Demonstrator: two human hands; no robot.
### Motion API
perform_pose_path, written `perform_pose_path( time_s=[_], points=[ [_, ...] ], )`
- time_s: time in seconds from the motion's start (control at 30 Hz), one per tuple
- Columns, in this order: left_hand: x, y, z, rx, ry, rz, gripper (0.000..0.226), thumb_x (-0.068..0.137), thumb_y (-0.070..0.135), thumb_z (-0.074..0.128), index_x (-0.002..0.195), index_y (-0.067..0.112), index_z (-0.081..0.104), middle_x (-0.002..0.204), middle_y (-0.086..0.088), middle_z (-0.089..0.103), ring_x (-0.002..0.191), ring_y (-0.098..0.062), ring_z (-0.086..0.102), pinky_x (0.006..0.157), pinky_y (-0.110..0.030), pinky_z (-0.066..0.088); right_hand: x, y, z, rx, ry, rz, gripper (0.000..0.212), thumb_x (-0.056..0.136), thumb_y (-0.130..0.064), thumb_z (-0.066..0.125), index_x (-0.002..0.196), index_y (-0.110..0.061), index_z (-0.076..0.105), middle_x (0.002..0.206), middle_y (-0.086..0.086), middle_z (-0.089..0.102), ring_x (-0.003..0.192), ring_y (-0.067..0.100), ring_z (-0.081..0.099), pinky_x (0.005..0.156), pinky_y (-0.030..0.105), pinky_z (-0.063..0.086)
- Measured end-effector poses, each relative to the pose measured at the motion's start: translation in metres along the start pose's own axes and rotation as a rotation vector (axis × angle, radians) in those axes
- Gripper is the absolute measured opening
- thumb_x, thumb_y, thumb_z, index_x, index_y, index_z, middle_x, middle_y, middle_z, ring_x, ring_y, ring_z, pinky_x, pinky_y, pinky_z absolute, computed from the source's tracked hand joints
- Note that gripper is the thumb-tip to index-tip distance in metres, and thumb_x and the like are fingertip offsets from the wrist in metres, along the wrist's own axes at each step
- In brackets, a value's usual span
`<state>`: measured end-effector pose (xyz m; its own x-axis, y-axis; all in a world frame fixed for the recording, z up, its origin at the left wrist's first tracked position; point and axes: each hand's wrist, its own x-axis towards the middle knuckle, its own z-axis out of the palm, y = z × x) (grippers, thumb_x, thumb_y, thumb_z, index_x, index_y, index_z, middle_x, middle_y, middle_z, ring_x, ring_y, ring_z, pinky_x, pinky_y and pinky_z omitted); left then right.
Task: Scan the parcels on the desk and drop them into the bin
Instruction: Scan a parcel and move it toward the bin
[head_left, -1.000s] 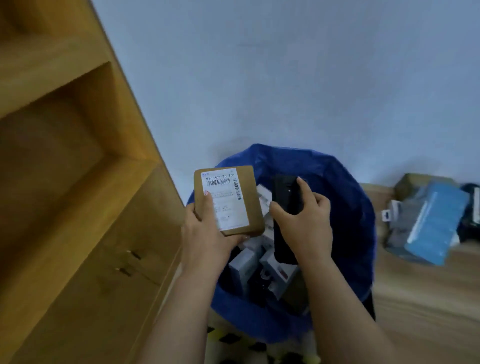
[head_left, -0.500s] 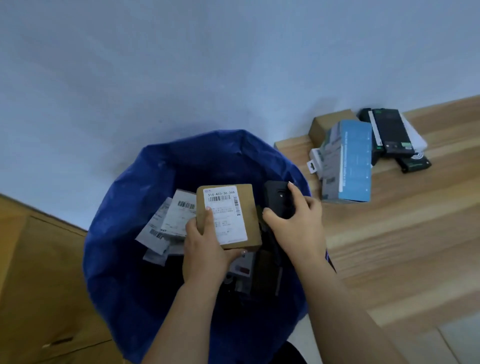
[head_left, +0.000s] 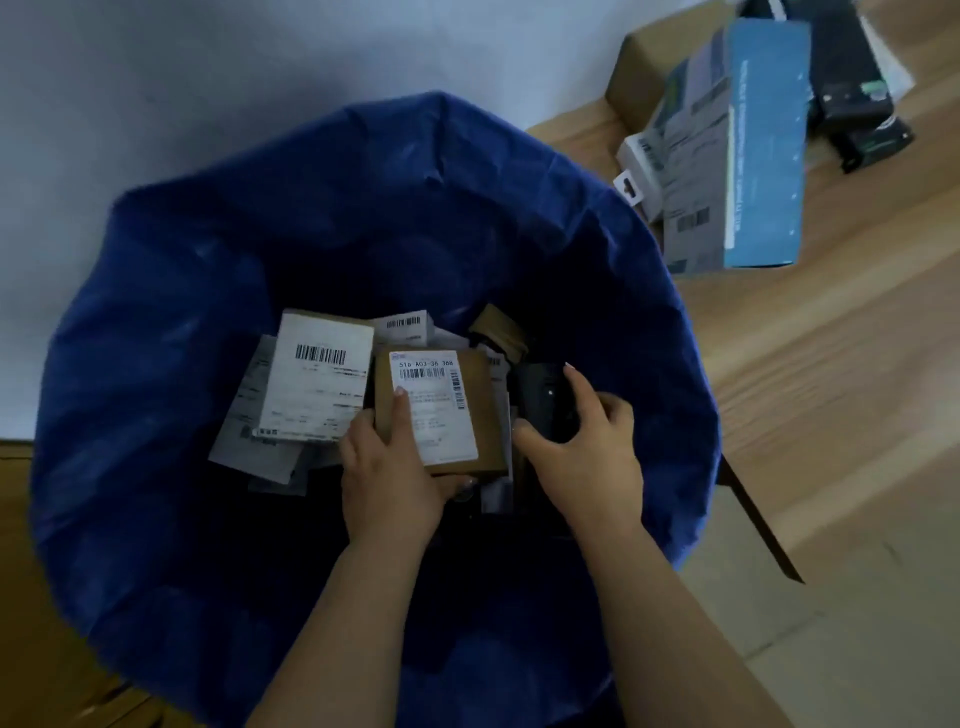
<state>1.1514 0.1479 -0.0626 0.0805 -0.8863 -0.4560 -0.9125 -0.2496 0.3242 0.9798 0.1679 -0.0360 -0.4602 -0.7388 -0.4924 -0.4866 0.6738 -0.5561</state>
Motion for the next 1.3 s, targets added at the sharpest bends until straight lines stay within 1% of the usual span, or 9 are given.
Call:
perform_pose_path(
  time_s=[0.2,0.33,0.47,0.57,0.67,0.83,1.03,1.17,1.3],
  points=[
    [0.004,-0.013,0.006,0.028,-0.044,-0.003,0.127,0.068,0.052,0.084,0.156,0.028,-0.005,0.152,-0.007,0.000,0.135,-0.027,0.010,0.110,-0.045,0.031,-0.005,-0.001,0.018,0.030,0.028,0.029,0.077,0.079,-0.057,0.066,0.148,-0.052,0.030,0.147,-0.010,0.030,0.112,0.020,0.057,0.090,0.043,0.053],
    [0.000,-0.011,-0.011,0.031,-0.056,0.056,0.123,0.070,0.051,0.083,0.155,0.034,-0.005,0.155,0.000,-0.004,0.139,-0.027,0.008,0.112,-0.045,0.029,-0.017,-0.012,0.010,0.064,0.056,0.027,0.078,0.079,-0.057,0.066,0.147,-0.053,0.029,0.146,-0.012,0.029,0.113,0.019,0.055,0.091,0.042,0.052],
    [-0.006,-0.001,-0.040,-0.008,-0.049,0.157,0.104,0.073,0.052,0.080,0.154,0.034,0.017,0.152,-0.002,0.016,0.135,-0.027,0.019,0.108,-0.044,0.033,-0.035,-0.027,-0.007,0.107,0.114,-0.007,0.077,0.080,-0.056,0.067,0.148,-0.051,0.030,0.144,-0.013,0.030,0.109,0.015,0.054,0.083,0.035,0.046],
    [-0.016,0.013,-0.066,0.005,0.024,0.233,0.088,0.079,0.055,0.072,0.151,0.032,0.027,0.152,-0.002,0.025,0.134,-0.027,0.022,0.109,-0.041,0.031,-0.051,-0.038,-0.023,0.143,0.176,-0.034,0.075,0.080,-0.056,0.067,0.147,-0.052,0.032,0.141,-0.015,0.033,0.113,0.014,0.054,0.084,0.036,0.046],
    [-0.027,0.030,-0.090,0.000,0.103,0.283,0.088,0.083,0.058,0.067,0.154,0.029,0.023,0.151,-0.002,0.027,0.135,-0.026,0.023,0.111,-0.039,0.028,-0.068,-0.046,-0.042,0.179,0.237,-0.073,0.075,0.079,-0.055,0.067,0.146,-0.052,0.034,0.140,-0.015,0.035,0.117,0.014,0.053,0.083,0.035,0.044],
    [-0.051,0.059,-0.111,-0.002,0.180,0.362,0.089,0.085,0.058,0.064,0.156,0.028,0.019,0.151,-0.002,0.027,0.135,-0.026,0.027,0.112,-0.041,0.033,-0.095,-0.047,-0.079,0.219,0.301,-0.140,0.076,0.079,-0.054,0.069,0.147,-0.051,0.034,0.141,-0.013,0.035,0.119,0.013,0.052,0.080,0.030,0.040],
    [-0.089,0.101,-0.113,-0.012,0.201,0.459,0.086,0.087,0.056,0.062,0.156,0.027,0.018,0.148,-0.003,0.031,0.133,-0.027,0.029,0.108,-0.037,0.031,-0.122,-0.033,-0.129,0.245,0.353,-0.177,0.076,0.080,-0.055,0.068,0.148,-0.051,0.032,0.141,-0.015,0.034,0.106,0.010,0.054,0.078,0.029,0.040],
    [-0.118,0.139,-0.103,-0.018,0.206,0.526,0.082,0.088,0.053,0.062,0.155,0.030,0.021,0.145,-0.003,0.036,0.130,-0.028,0.032,0.104,-0.038,0.035,-0.130,-0.011,-0.166,0.304,0.404,-0.173,0.077,0.078,-0.054,0.068,0.147,-0.051,0.034,0.141,-0.015,0.034,0.114,0.012,0.056,0.085,0.030,0.044],
    [-0.153,0.193,-0.084,-0.001,0.229,0.598,0.080,0.089,0.052,0.061,0.155,0.029,0.022,0.147,-0.005,0.035,0.133,-0.029,0.030,0.108,-0.041,0.033,-0.137,0.028,-0.213,0.347,0.462,-0.182,0.076,0.079,-0.053,0.068,0.146,-0.052,0.034,0.137,-0.014,0.034,0.112,0.011,0.053,0.093,0.037,0.051]
  ],
)
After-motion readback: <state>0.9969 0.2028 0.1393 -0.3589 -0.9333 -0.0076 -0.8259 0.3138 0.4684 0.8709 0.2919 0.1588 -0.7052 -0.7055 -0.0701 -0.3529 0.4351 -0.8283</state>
